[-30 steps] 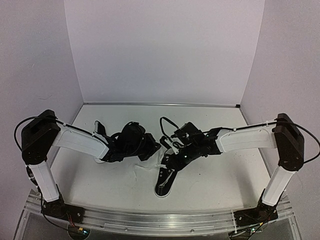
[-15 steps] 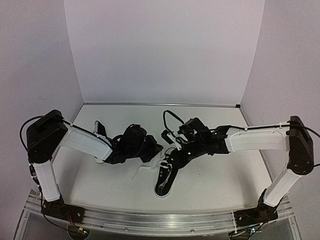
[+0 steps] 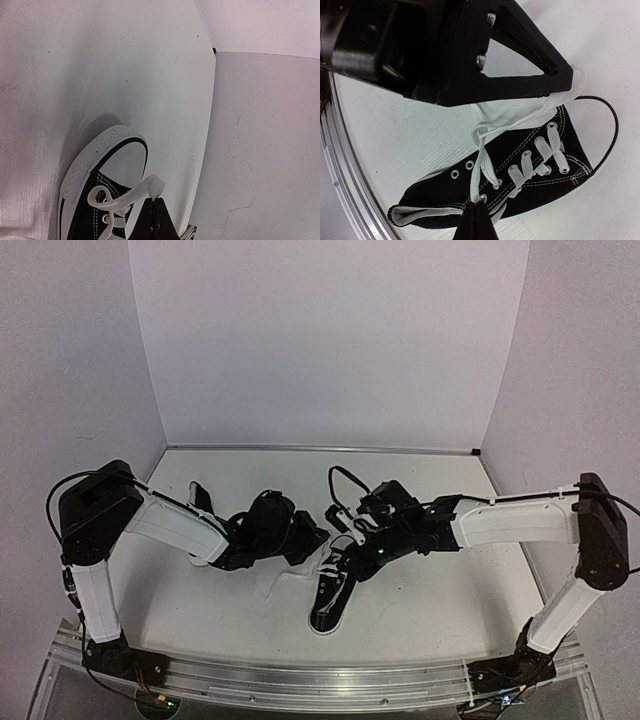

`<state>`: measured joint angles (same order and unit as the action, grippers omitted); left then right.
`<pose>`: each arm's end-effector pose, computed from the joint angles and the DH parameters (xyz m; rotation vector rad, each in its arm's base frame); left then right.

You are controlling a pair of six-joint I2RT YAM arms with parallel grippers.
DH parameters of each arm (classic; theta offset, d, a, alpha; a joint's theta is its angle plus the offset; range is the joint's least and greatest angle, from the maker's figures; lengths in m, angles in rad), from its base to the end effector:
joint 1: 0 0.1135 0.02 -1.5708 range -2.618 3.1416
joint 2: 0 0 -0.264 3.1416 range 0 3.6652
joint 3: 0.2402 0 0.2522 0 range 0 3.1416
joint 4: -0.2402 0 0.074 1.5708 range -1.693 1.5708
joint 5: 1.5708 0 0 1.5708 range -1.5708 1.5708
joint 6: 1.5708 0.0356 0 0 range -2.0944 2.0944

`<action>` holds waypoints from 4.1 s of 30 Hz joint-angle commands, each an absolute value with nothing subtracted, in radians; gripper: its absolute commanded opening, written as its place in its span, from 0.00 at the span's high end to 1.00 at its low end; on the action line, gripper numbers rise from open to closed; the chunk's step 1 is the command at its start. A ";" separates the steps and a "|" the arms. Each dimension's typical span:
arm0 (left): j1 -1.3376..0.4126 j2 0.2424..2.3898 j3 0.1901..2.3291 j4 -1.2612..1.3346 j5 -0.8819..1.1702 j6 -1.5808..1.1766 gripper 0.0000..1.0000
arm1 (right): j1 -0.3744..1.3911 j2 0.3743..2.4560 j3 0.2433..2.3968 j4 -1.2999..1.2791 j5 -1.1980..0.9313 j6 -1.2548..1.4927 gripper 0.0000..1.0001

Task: Tie the shoes

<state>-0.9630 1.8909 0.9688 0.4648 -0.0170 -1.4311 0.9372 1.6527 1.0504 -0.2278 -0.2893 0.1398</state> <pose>0.2273 -0.3257 0.1567 -0.5627 2.3059 -1.3680 0.1993 0.2884 0.2075 -1.1125 2.2729 0.8190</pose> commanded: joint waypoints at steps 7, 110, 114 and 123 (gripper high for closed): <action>-0.958 1.895 1.009 0.551 0.016 -1.472 1.00 | 0.961 1.668 1.061 -0.202 -0.298 0.131 1.00; -1.002 1.888 0.782 0.724 0.228 -1.689 1.00 | 1.085 1.693 0.871 0.127 -0.088 0.631 0.75; -1.003 1.898 0.779 0.749 0.233 -1.701 1.00 | 1.085 1.702 0.861 0.164 -0.067 0.650 0.73; -1.006 1.928 0.764 0.839 0.240 -1.740 1.00 | 1.085 1.753 0.845 0.236 -0.047 0.693 0.73</action>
